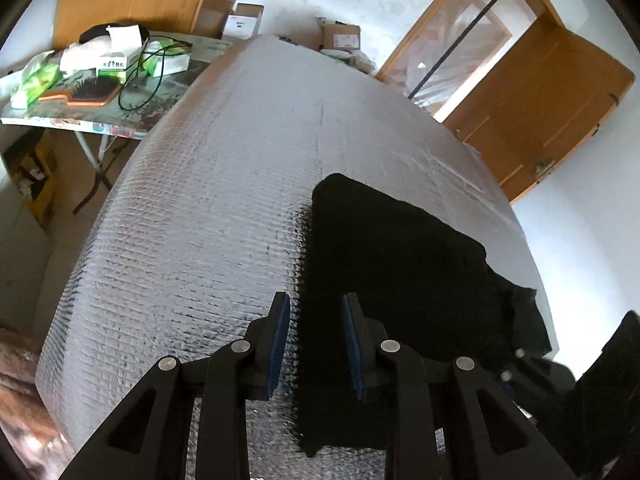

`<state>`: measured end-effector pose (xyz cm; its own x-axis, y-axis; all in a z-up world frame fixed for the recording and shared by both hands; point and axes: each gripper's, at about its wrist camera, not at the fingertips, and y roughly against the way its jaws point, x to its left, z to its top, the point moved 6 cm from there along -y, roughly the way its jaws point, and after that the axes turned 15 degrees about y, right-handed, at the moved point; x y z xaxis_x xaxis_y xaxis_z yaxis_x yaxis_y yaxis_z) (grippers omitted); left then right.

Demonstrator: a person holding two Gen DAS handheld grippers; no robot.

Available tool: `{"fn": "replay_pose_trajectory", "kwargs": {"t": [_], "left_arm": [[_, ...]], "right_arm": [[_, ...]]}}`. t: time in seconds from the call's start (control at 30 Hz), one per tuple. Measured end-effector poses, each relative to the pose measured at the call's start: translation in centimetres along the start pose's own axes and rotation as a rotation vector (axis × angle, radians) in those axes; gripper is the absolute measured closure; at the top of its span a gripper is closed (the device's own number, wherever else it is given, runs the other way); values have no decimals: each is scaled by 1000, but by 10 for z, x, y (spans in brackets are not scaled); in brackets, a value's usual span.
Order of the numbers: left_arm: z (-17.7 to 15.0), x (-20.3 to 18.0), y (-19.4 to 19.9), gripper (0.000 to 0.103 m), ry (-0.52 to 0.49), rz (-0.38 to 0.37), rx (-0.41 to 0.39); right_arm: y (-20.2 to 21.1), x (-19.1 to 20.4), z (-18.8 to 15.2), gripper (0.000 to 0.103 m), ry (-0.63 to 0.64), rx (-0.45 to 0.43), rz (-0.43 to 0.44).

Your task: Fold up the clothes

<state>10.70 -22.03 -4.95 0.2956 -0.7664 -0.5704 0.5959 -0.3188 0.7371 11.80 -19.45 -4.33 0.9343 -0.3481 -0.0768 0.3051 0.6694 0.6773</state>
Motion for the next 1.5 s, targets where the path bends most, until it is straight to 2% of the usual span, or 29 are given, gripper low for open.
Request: {"fn": "replay_pose_trajectory", "kwargs": {"t": [0.17,0.27,0.4,0.47,0.53,0.6,0.67,0.77,1.0,1.17,1.27,1.5], "left_arm": [[8,9,-6,75,-2,18,5],[11,11,-11,75,-15,26,19],[15,14,-19,75,-6,-5,53],[17,13,-21,75,-2,-18,58],[19,10,-24,71,-1,-30,64],[21,8,-27,68,0,-42,70],[23,6,-30,68,1,-54,76],[26,3,-34,68,2,-73,85],[40,-10,-51,68,4,-101,122],[42,-15,-53,68,62,-155,158],[44,-13,-52,68,93,-226,177],[44,-11,-60,68,125,-249,224]], "right_arm": [[-29,15,-1,52,38,40,2],[-42,16,-5,52,23,82,-38],[-46,17,-8,52,40,105,-115],[-44,16,-10,53,33,105,-122],[-43,14,-12,60,26,109,-139],[-41,11,-13,73,20,115,-159],[-39,8,-15,79,7,118,-173],[-30,5,-16,82,-28,86,-145],[2,3,-13,83,-39,-22,-122],[6,0,-16,83,-61,-39,-105],[0,-1,-16,83,-69,-34,-82],[3,0,-18,83,-72,-58,-72]]}}
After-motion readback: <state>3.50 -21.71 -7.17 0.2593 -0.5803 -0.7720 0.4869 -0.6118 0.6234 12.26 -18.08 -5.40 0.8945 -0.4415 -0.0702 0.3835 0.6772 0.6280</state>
